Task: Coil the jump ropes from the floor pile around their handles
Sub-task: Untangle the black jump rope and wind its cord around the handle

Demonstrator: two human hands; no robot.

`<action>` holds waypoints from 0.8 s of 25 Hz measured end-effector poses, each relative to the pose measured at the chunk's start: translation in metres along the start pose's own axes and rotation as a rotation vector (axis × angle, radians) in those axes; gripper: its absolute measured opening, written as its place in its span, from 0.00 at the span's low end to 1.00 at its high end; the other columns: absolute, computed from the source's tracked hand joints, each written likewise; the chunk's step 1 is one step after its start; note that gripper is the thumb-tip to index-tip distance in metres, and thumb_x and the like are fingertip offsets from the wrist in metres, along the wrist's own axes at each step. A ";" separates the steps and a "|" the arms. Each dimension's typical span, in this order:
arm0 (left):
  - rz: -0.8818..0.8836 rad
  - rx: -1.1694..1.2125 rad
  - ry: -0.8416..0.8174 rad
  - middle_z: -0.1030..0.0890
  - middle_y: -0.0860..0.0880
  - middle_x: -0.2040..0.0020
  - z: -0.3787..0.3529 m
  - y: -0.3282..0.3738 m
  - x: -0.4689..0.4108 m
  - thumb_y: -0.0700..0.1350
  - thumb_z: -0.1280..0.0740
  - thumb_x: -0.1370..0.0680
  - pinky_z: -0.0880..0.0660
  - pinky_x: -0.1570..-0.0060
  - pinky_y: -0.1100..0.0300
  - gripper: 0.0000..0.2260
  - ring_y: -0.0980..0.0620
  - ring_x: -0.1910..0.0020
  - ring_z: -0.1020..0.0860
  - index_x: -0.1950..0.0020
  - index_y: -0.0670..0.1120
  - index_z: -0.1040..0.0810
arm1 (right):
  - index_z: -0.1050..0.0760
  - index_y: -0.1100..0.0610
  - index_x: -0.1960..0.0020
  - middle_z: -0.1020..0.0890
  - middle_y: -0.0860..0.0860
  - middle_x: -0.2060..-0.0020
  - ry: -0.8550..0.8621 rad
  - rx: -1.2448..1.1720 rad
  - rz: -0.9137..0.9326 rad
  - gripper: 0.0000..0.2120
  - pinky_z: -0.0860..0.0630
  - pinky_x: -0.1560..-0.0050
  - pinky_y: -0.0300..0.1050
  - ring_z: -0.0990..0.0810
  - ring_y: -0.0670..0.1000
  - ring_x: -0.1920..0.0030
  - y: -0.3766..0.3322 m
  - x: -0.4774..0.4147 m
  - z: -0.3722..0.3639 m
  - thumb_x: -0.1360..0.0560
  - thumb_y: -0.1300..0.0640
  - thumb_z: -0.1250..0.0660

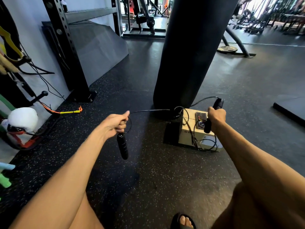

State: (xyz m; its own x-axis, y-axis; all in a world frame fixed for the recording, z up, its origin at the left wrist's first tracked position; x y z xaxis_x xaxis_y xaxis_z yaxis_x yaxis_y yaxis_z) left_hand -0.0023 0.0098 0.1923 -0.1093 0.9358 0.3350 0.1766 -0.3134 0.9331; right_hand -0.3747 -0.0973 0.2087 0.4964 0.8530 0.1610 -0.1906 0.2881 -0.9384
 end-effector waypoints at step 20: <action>-0.174 0.131 0.335 0.42 0.55 0.83 0.052 0.000 0.003 0.47 0.43 0.17 0.50 0.81 0.68 0.18 0.58 0.85 0.45 0.66 0.44 0.32 | 0.28 0.66 0.40 0.20 0.61 0.53 -0.452 0.894 0.008 0.15 0.19 0.56 0.49 0.19 0.58 0.55 0.052 0.025 0.007 0.26 0.65 0.32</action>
State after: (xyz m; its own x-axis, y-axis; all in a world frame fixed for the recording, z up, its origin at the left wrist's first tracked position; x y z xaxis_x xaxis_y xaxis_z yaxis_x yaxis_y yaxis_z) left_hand 0.0485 0.0207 0.1867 -0.4580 0.8618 0.2183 0.2480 -0.1119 0.9623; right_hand -0.3783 -0.0576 0.1658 0.1598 0.8880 0.4311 -0.8513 0.3451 -0.3952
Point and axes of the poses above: each hand's wrist, its own x-axis away from the middle knuckle, its own z-axis out of the back of the hand, y = z × x, the point moved 1 cm from there along -x, towards the middle knuckle
